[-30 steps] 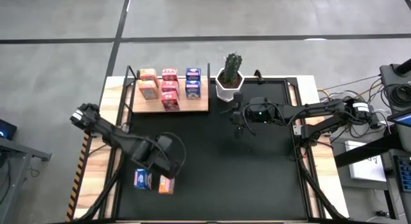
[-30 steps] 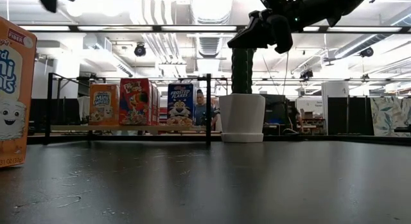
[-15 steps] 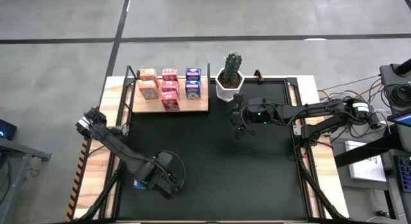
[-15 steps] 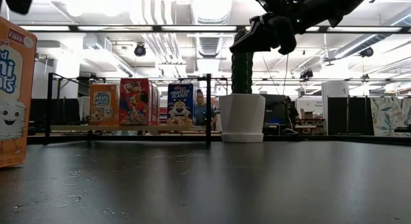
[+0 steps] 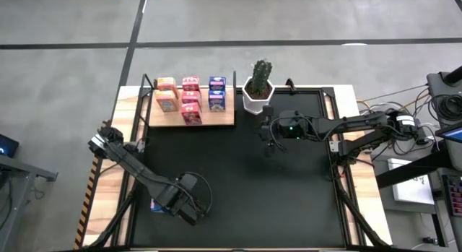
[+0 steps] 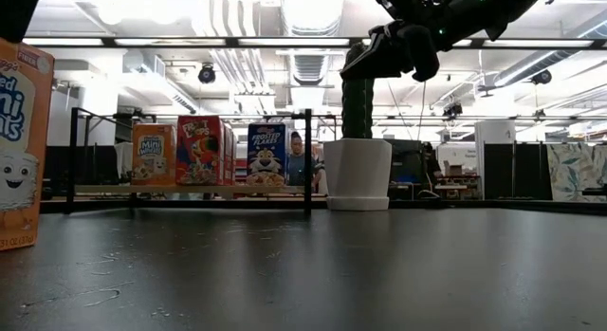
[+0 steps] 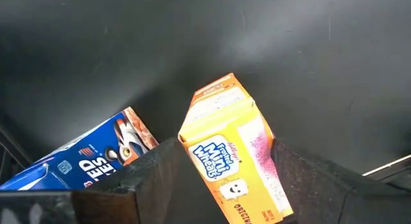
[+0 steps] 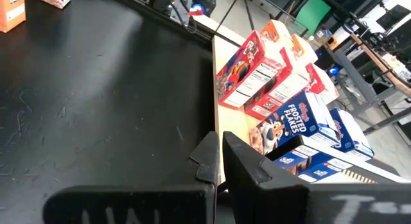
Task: Stack cereal on shelf
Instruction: Put the orange cereal box on the shelf and align it with the other orange cereal boxes
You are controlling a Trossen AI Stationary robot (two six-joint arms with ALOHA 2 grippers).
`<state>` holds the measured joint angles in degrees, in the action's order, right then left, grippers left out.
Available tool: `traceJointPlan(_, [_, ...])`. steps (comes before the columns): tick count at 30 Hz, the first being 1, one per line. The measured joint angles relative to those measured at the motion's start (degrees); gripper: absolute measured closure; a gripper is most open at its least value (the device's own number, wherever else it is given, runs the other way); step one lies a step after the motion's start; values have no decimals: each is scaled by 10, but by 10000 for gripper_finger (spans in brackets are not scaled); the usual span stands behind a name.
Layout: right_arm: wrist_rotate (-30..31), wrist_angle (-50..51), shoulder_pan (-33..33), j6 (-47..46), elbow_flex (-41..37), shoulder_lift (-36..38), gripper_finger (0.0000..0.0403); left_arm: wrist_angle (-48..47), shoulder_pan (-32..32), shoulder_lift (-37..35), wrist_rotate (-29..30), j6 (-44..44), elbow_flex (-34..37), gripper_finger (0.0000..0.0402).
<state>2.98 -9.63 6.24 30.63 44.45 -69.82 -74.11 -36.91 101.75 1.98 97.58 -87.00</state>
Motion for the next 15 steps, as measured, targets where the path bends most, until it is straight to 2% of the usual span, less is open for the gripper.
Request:
traceJointPlan(6, [0, 0, 0, 0, 0, 0, 392, -5, 0, -9, 19, 6, -5, 173])
traceJointPlan(15, [0, 1, 0, 0, 0, 0, 392, 1, -3, -7, 22, -2, -6, 126])
